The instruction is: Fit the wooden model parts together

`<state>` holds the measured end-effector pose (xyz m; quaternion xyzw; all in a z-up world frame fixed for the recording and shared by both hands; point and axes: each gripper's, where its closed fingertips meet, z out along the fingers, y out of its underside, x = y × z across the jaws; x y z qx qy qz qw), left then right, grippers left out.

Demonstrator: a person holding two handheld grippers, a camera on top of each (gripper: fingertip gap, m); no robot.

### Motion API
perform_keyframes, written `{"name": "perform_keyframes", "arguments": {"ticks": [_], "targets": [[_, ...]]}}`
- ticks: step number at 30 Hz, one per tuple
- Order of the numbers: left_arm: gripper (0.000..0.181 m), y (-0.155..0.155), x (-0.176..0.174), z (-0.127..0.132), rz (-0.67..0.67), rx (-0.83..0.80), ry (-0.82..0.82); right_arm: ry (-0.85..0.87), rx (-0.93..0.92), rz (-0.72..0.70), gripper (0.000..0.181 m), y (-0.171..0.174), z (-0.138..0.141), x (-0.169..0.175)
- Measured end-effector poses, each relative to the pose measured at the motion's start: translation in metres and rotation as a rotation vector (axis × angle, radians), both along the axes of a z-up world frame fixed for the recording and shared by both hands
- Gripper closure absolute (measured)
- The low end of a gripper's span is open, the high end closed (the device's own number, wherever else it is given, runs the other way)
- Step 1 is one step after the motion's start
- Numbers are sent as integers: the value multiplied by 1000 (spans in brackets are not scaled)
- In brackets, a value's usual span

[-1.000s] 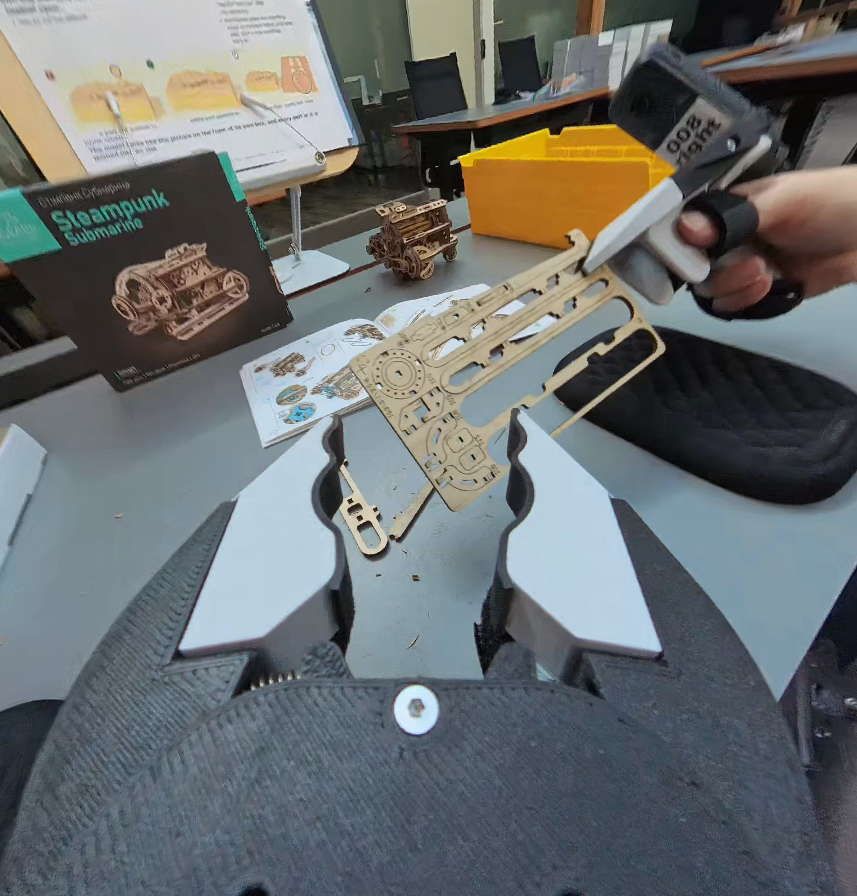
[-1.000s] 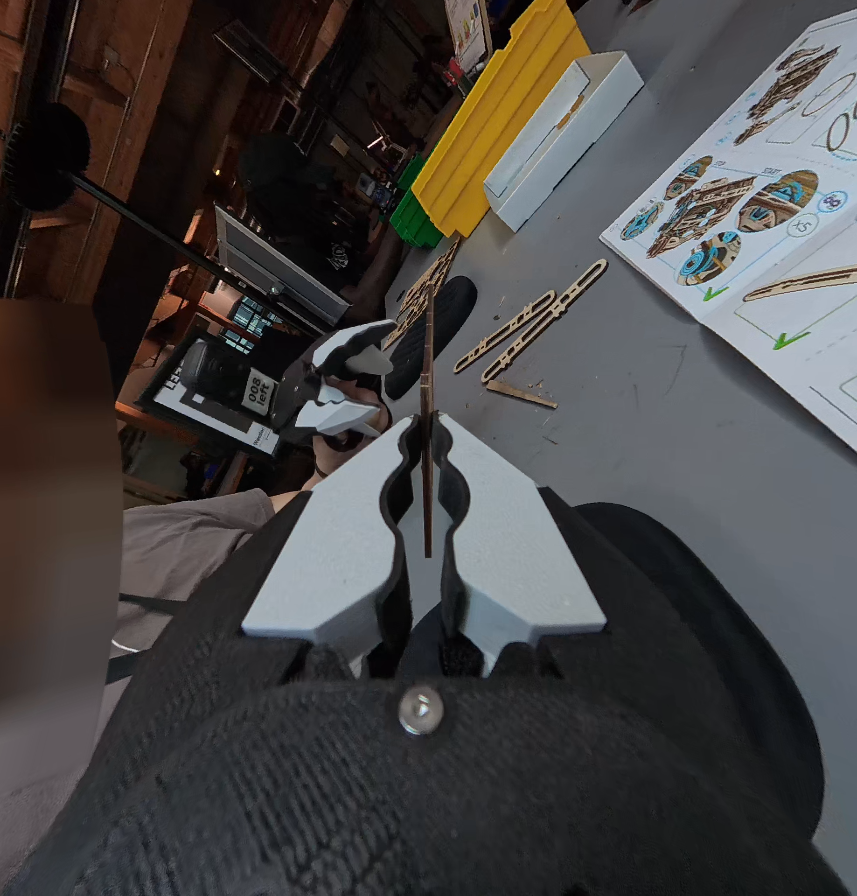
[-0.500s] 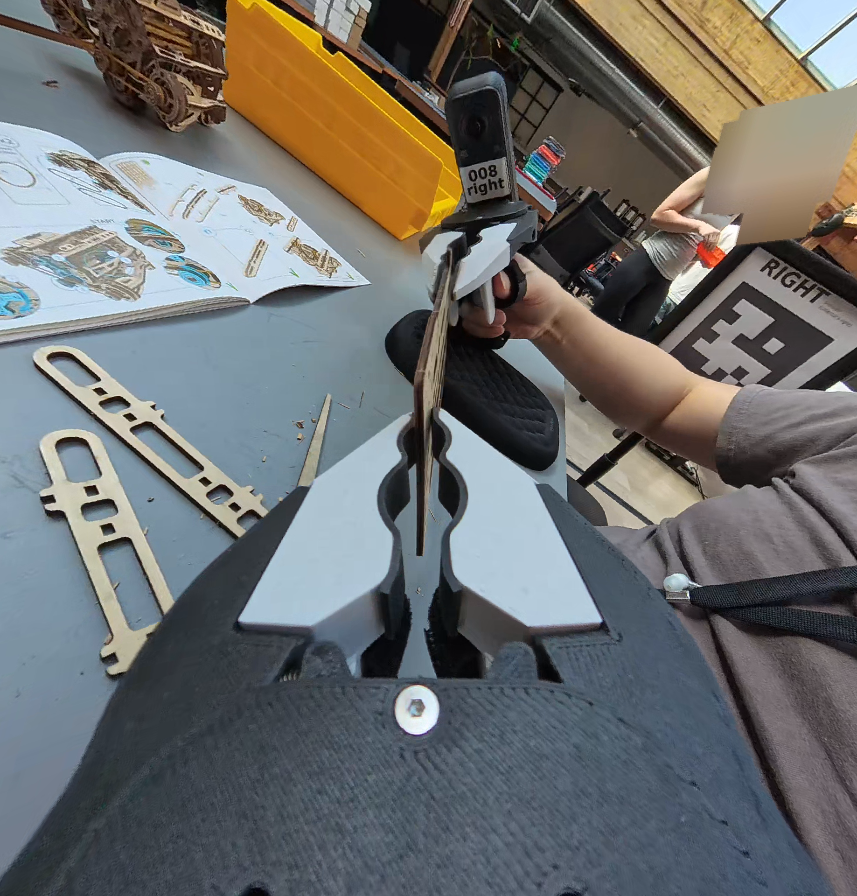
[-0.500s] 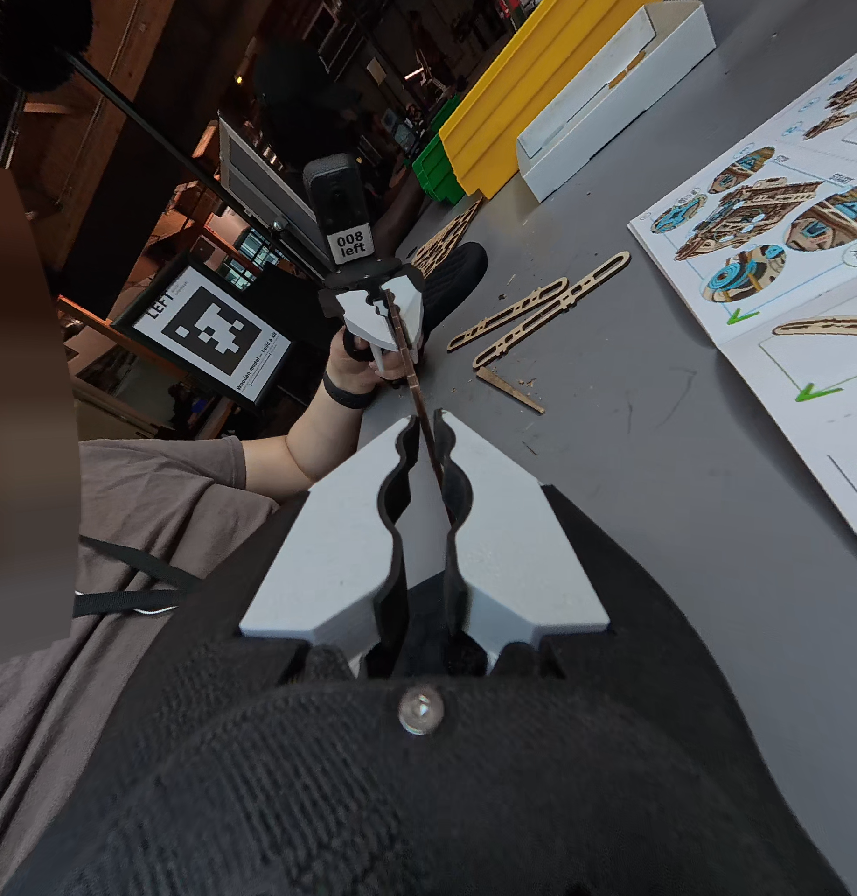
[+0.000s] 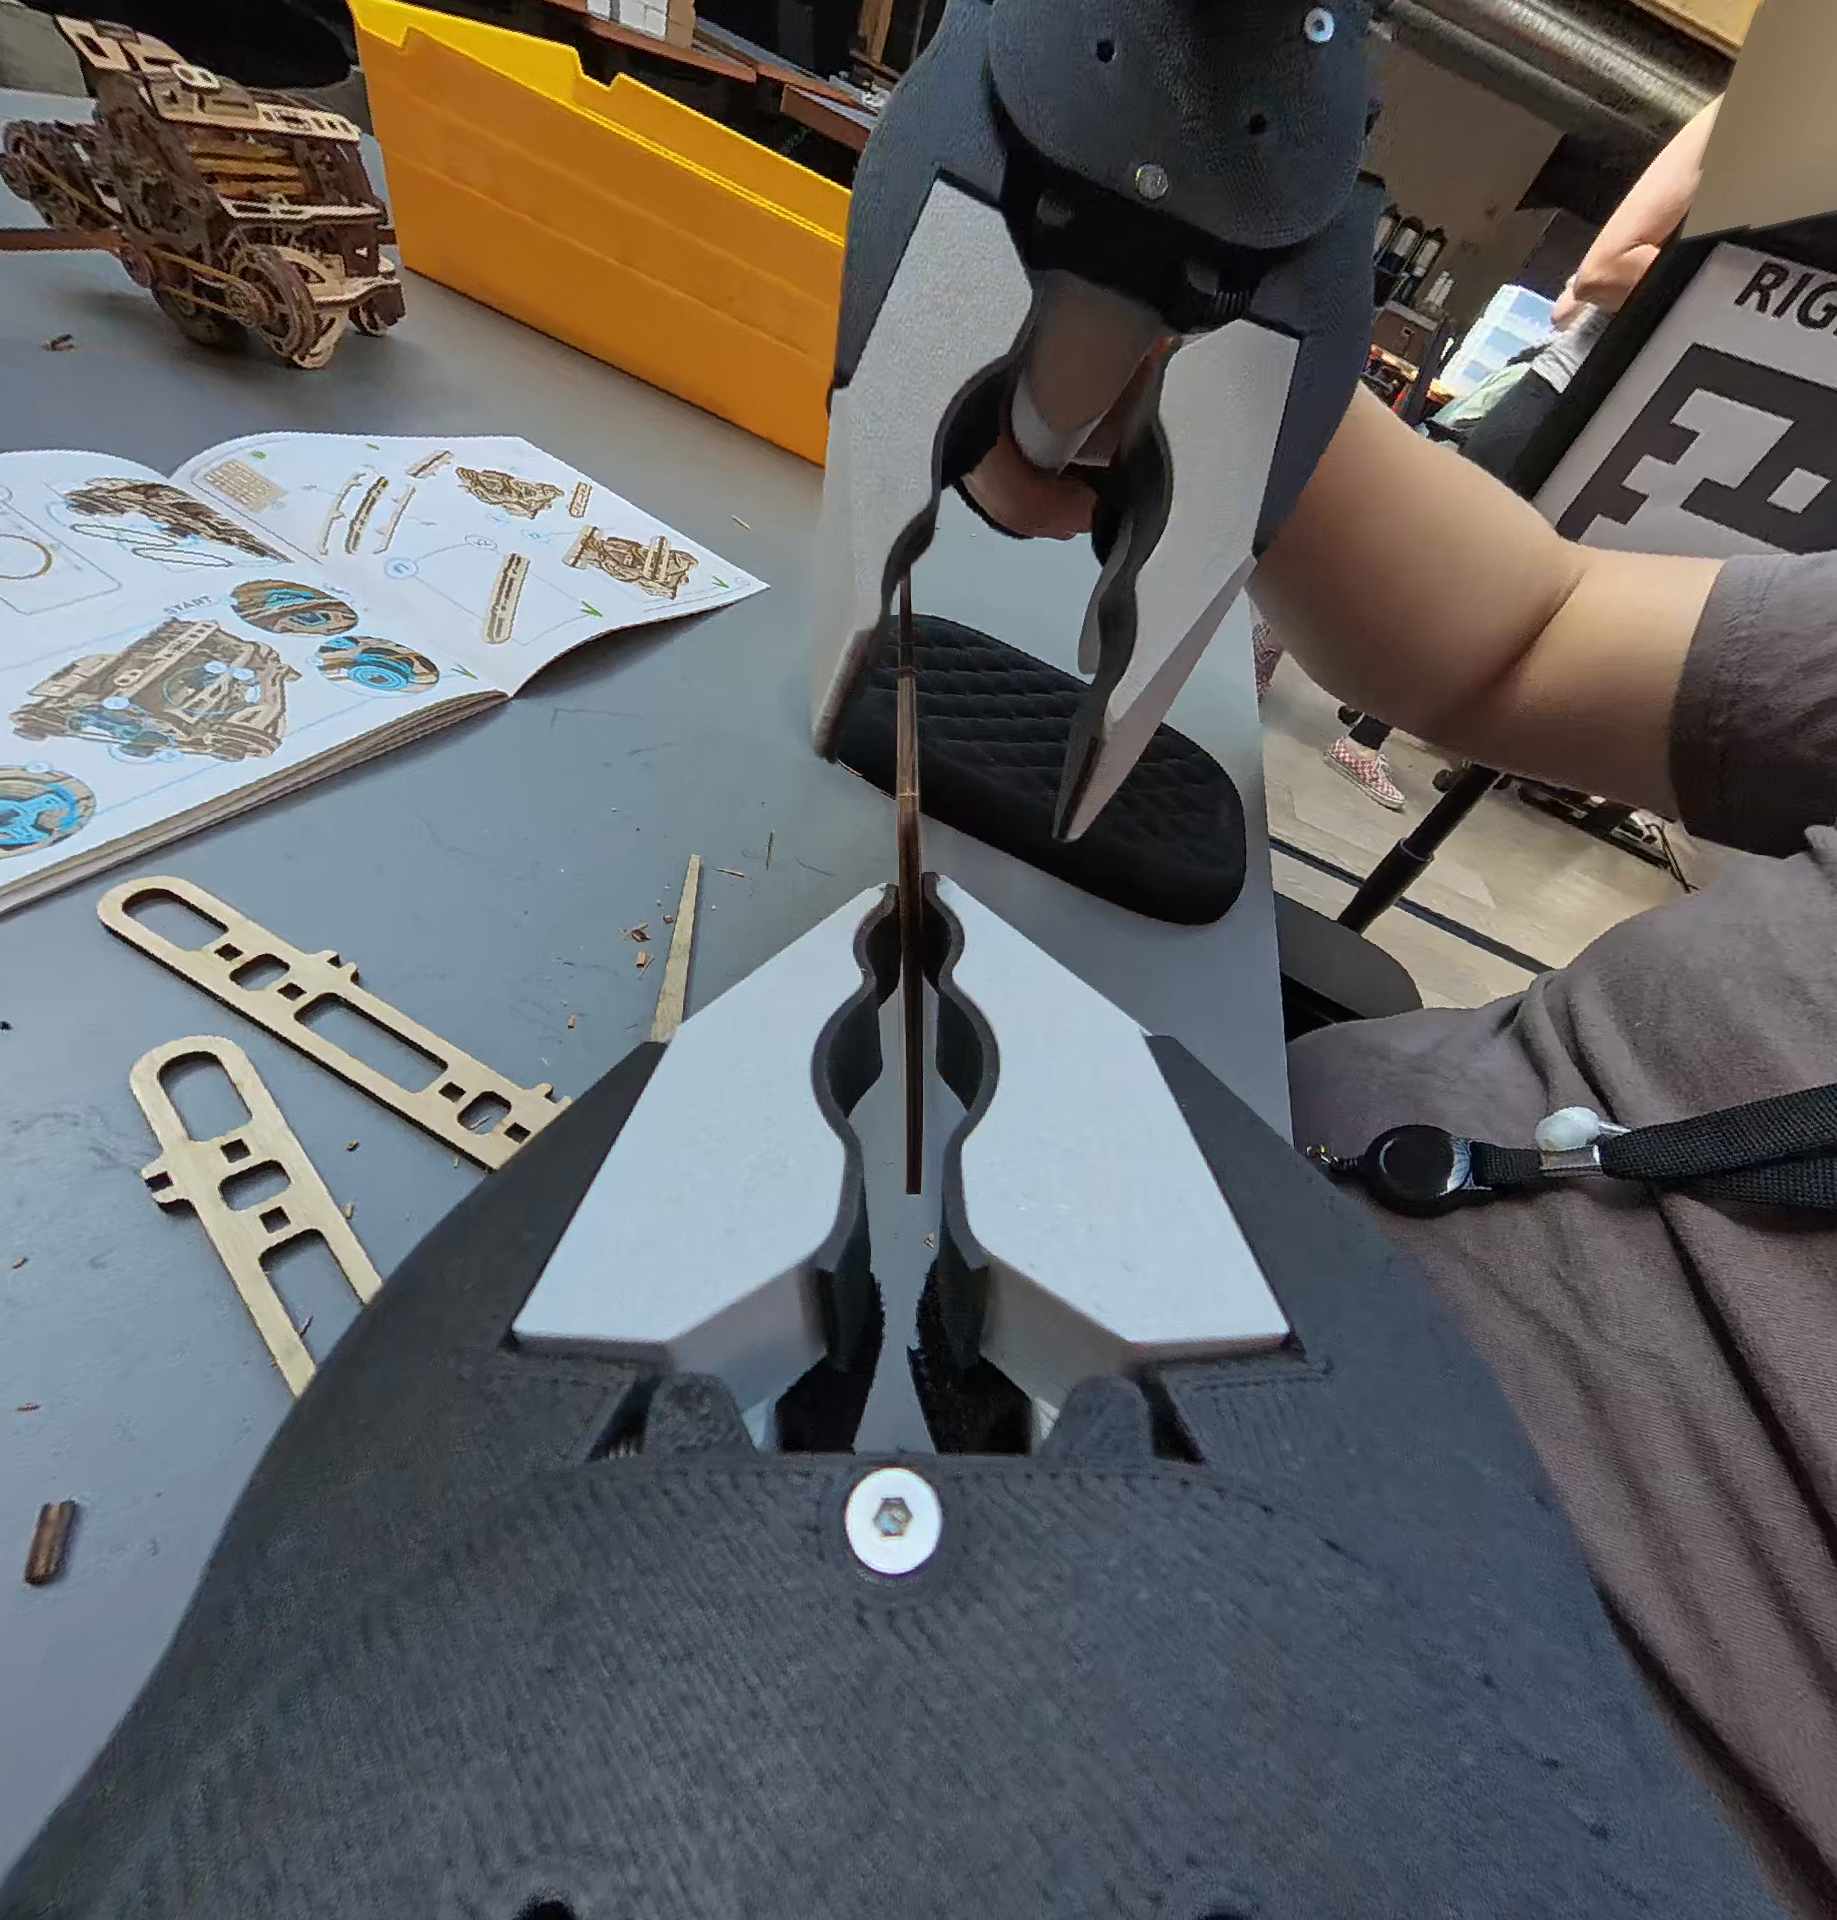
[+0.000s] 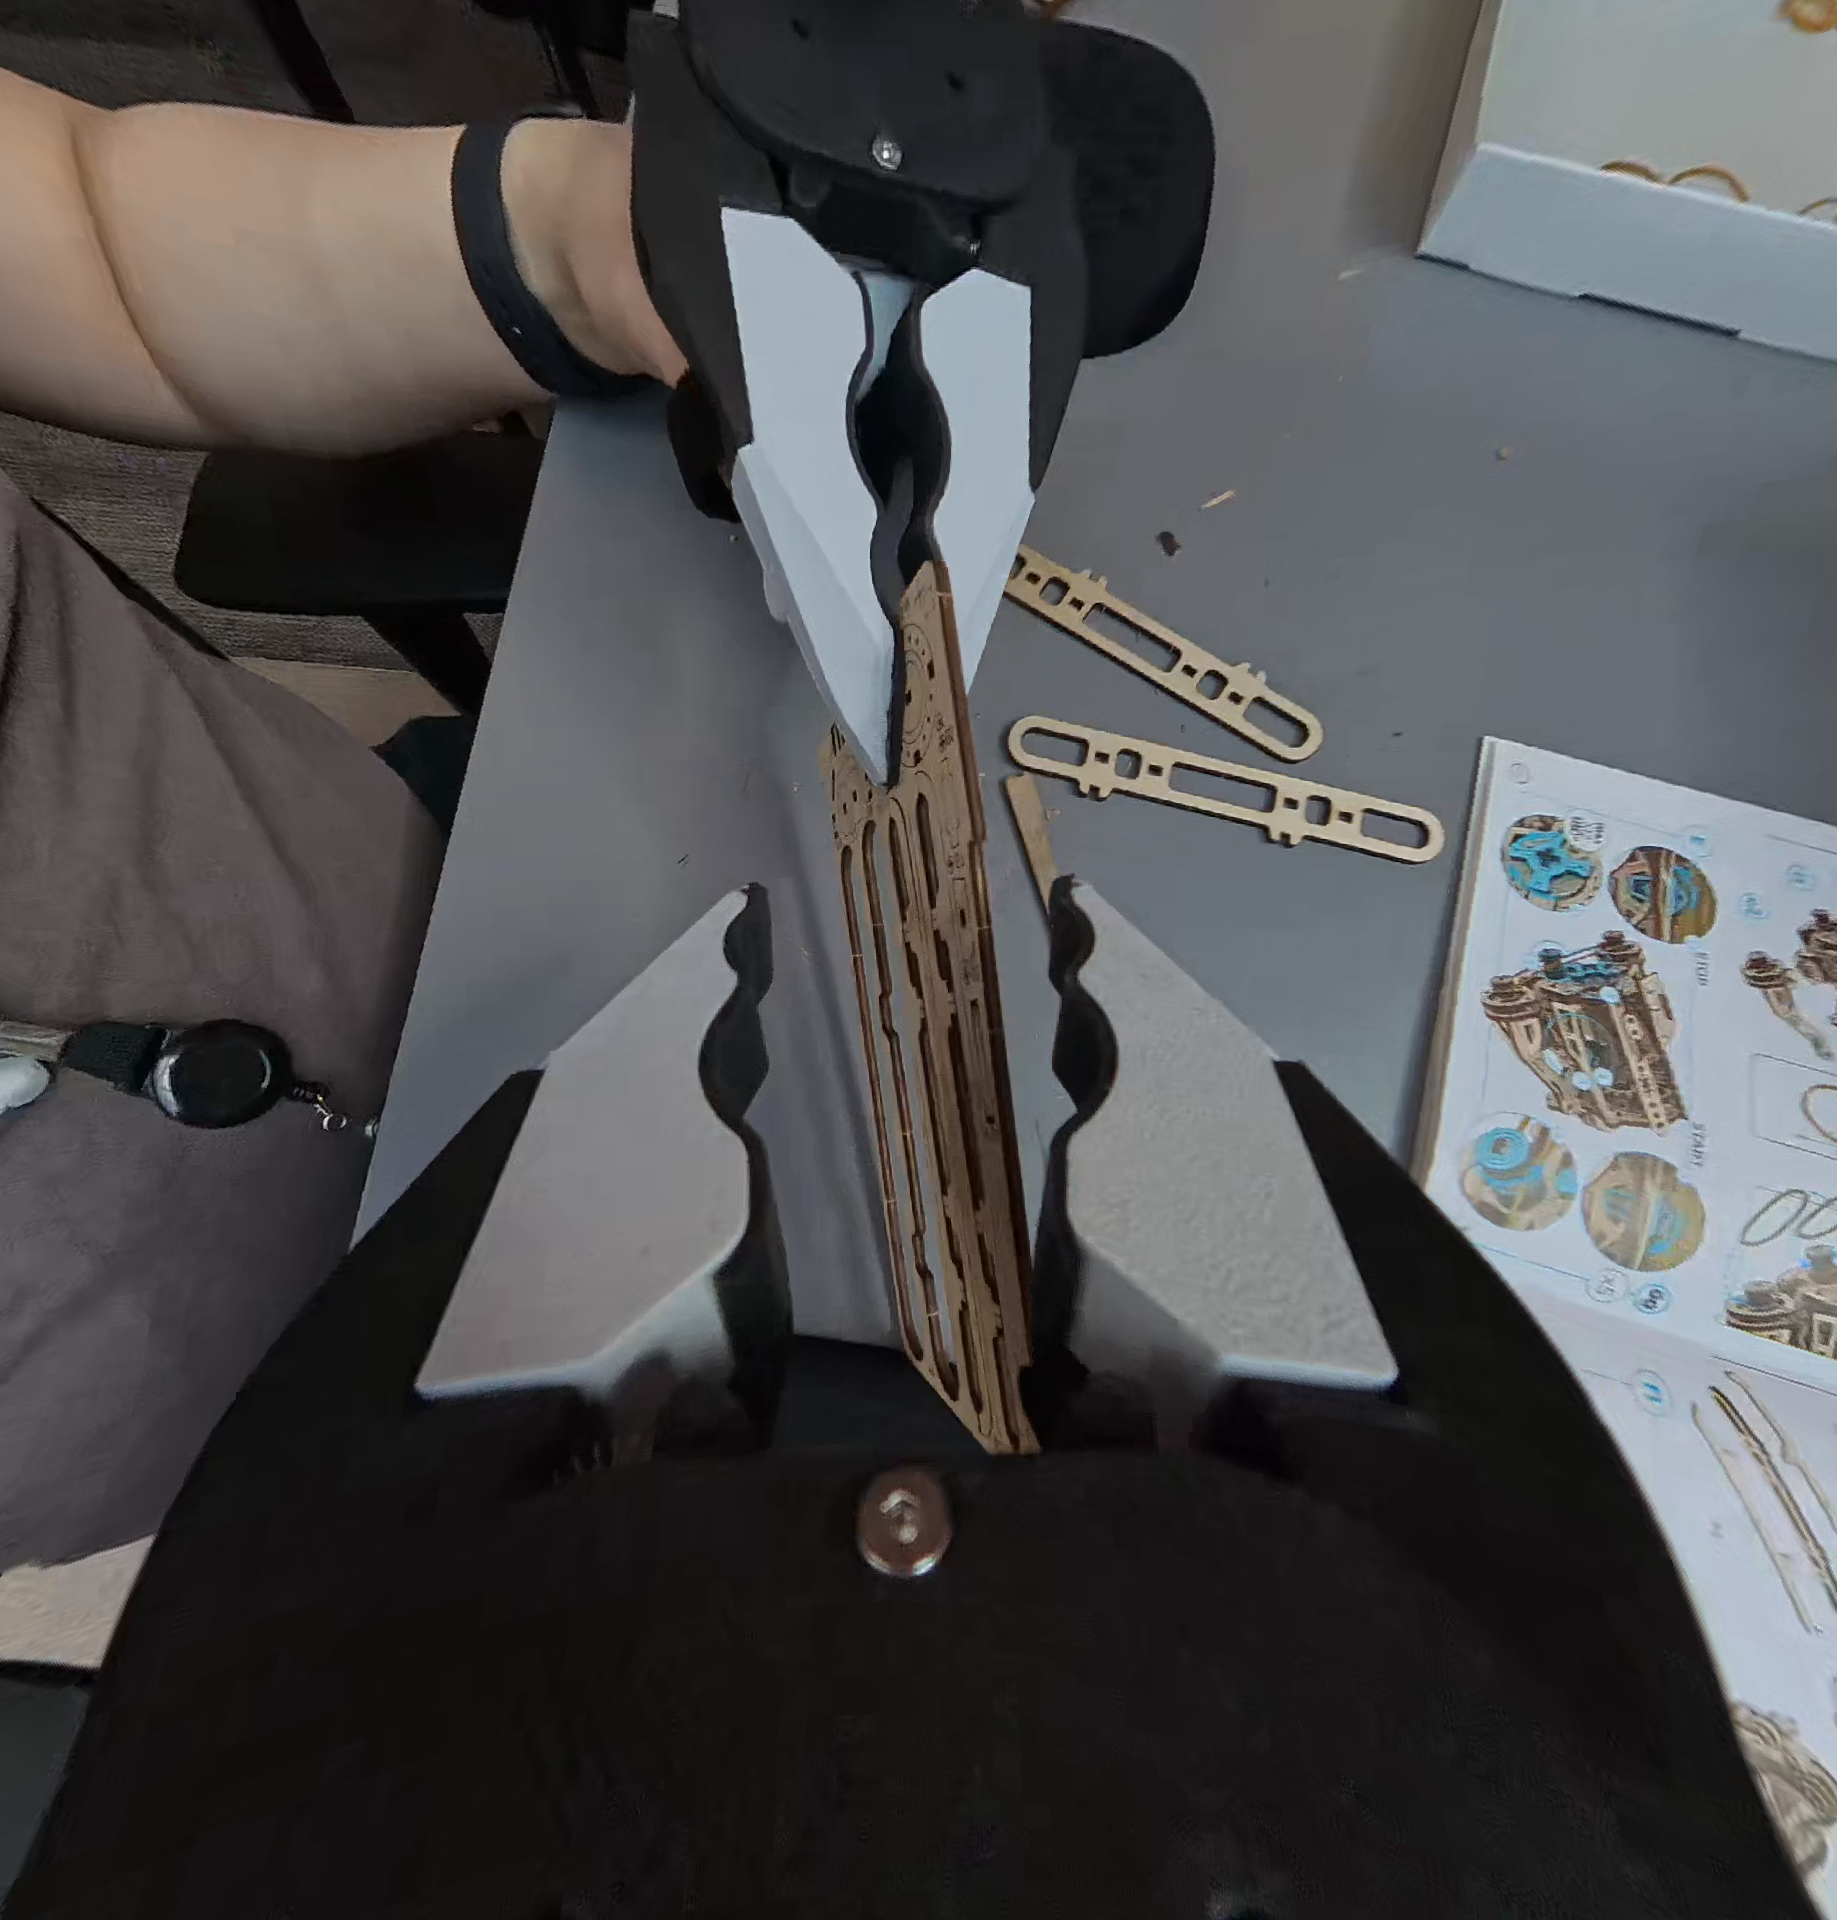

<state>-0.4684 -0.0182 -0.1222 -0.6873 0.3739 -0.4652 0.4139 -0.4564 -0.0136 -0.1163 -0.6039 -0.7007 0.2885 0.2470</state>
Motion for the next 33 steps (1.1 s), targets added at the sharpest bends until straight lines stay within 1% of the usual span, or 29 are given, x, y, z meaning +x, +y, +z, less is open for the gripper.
{"name": "perform_keyframes", "arguments": {"ticks": [1,2,3,4,5,6,11,14,16,19,21,28,33], "targets": [[181,1,0,0,8,-7,-4,-22,-51,7,139,-3,-4,-6],[181,0,-1,-1,8,-23,-13,-29,-82,-18,146,-1,-6,-12],[181,1,-1,-2,12,-36,-15,-43,-106,-35,147,0,-9,-16],[181,1,-2,-4,18,-43,-11,-67,-114,-42,151,1,-13,-18],[181,1,-3,-5,20,-47,-8,-78,-98,-55,164,4,-17,-19],[181,2,-3,-5,24,-47,-6,-69,-94,-54,168,5,-18,-21],[181,4,-5,-8,37,-77,-7,-58,-131,-69,167,6,-23,-24],[180,6,-6,-9,52,-88,-13,-63,-140,-69,172,6,-23,-24],[178,6,-6,-9,53,-126,-31,-73,-131,-69,173,5,-24,-24],[179,7,-7,-11,59,-144,-29,-70,-110,-75,171,7,-25,-25],[176,7,-7,-13,62,-152,-21,-73,-112,-94,169,9,-26,-25],[179,4,-8,-21,41,-208,11,-72,-133,-103,166,8,-33,-26],[180,5,-8,-22,41,-213,13,-63,-132,-99,165,9,-33,-27]]}}
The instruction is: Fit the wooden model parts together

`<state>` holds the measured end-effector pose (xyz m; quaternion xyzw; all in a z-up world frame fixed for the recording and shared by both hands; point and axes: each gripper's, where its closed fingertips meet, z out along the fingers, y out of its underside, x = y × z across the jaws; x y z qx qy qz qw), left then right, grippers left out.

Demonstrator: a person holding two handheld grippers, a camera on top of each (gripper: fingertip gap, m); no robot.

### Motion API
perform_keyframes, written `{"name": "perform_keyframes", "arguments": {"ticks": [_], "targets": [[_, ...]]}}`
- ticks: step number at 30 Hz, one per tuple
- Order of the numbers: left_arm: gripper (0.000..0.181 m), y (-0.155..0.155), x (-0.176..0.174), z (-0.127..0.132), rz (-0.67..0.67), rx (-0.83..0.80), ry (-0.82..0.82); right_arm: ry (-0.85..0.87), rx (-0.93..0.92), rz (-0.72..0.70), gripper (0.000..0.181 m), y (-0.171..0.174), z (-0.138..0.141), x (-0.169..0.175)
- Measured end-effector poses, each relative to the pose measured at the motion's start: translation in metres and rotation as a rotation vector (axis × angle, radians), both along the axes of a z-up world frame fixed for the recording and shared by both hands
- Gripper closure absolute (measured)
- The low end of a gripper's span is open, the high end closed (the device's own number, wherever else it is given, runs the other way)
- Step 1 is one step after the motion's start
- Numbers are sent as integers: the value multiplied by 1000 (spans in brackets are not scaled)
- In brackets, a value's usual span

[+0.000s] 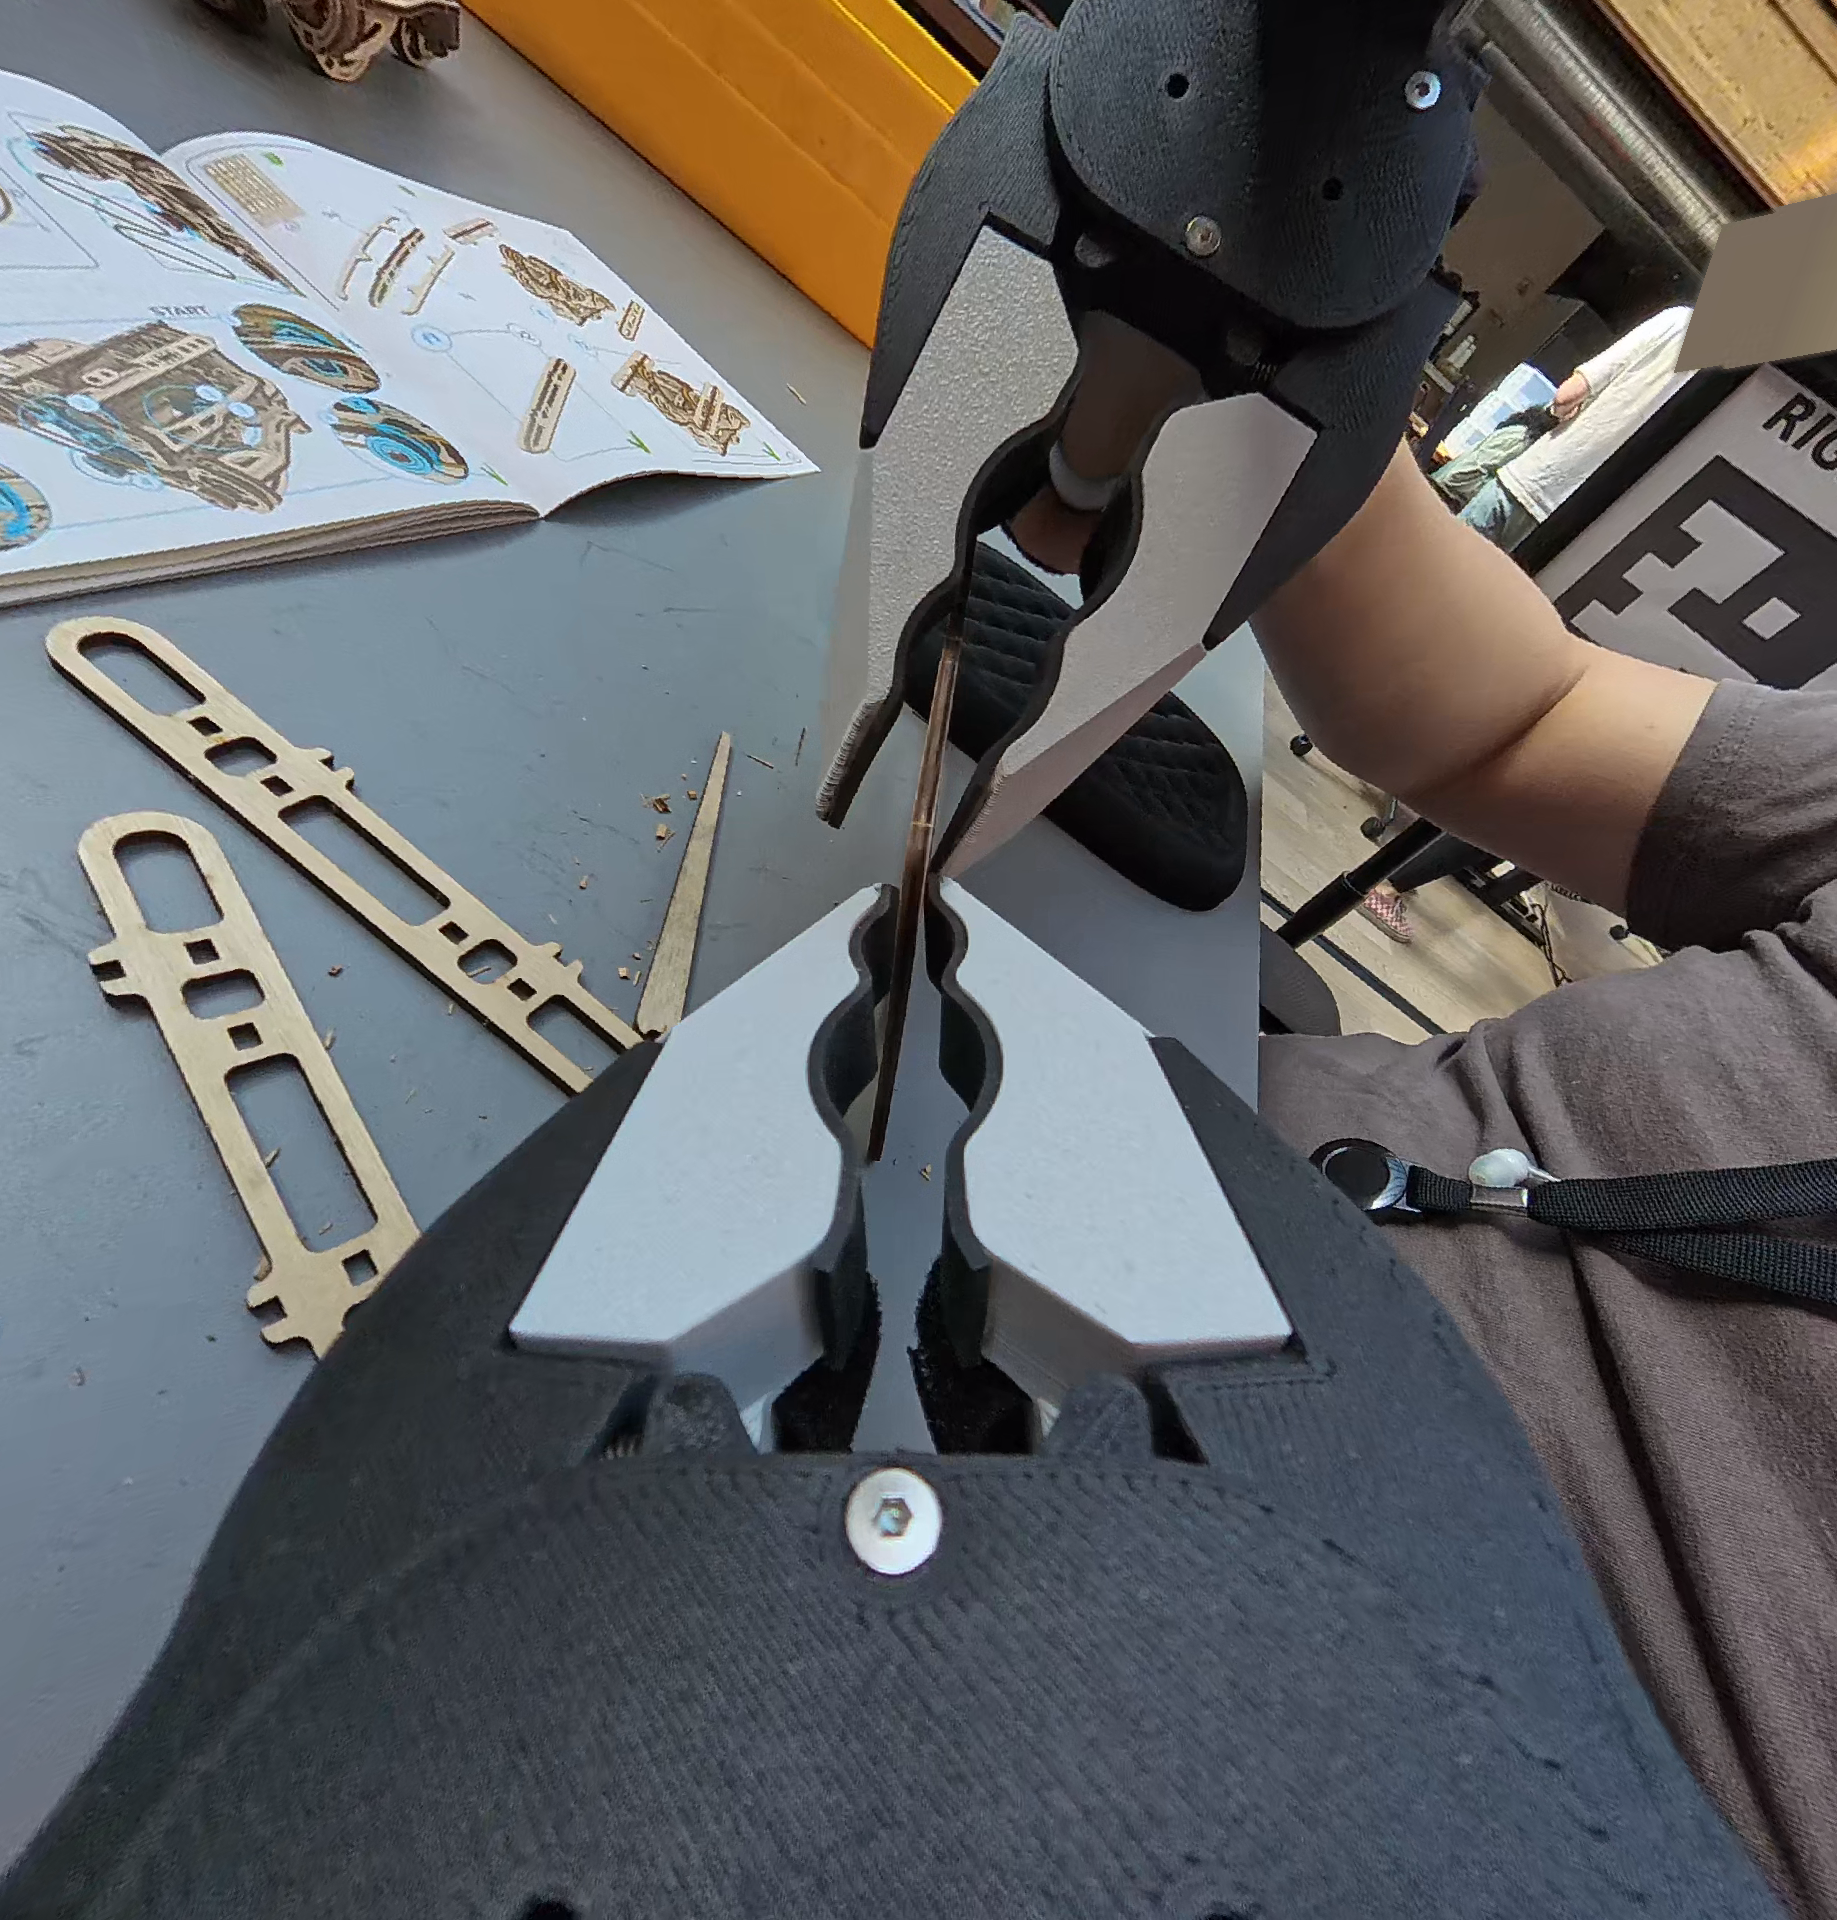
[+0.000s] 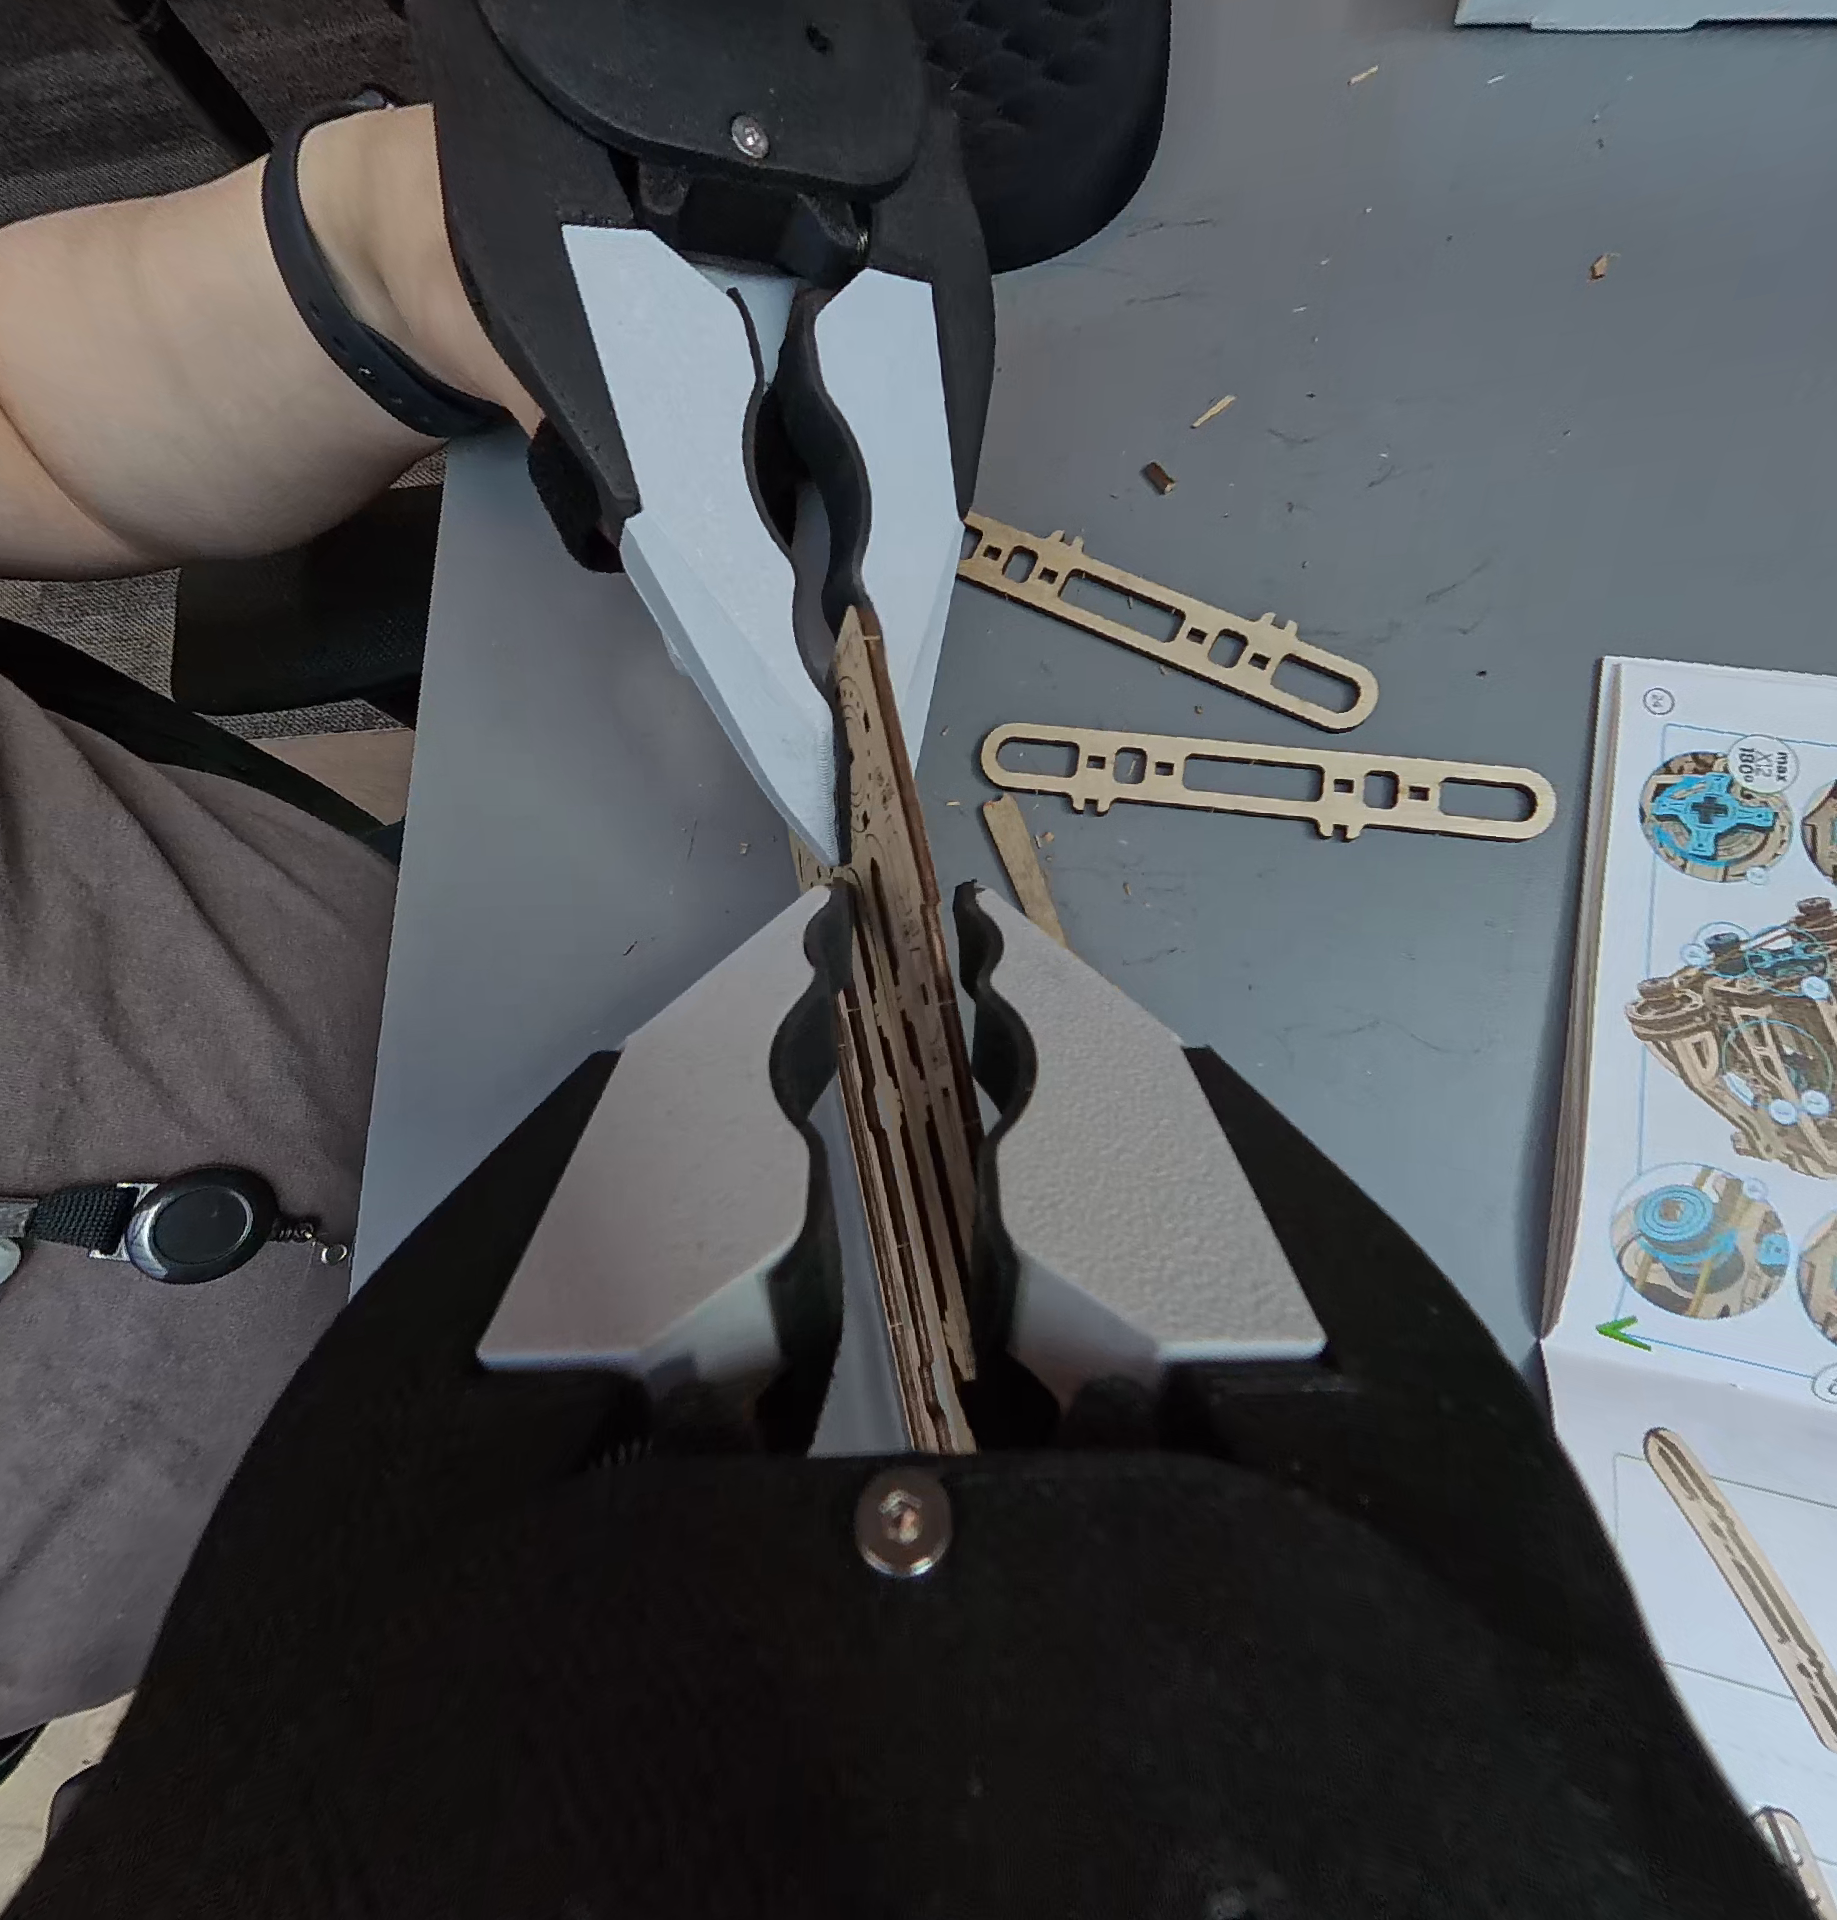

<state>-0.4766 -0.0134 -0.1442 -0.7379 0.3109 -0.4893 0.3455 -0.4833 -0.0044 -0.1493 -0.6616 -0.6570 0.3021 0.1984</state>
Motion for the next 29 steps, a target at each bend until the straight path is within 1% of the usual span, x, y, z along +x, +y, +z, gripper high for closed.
{"name": "perform_keyframes", "arguments": {"ticks": [9,19,22,27,29], "targets": [[180,1,0,-1,2,-16,-4,14,-12,5,160,1,0,-2],[181,-2,1,-1,2,-9,2,-6,16,16,168,0,-2,-2],[181,-1,0,-2,10,-18,-2,14,94,29,167,2,-3,-3],[181,0,-1,-2,16,-28,-5,16,160,0,165,4,-3,-3],[180,-2,0,-1,-8,-36,-19,37,175,-2,164,2,-1,-3]]}}
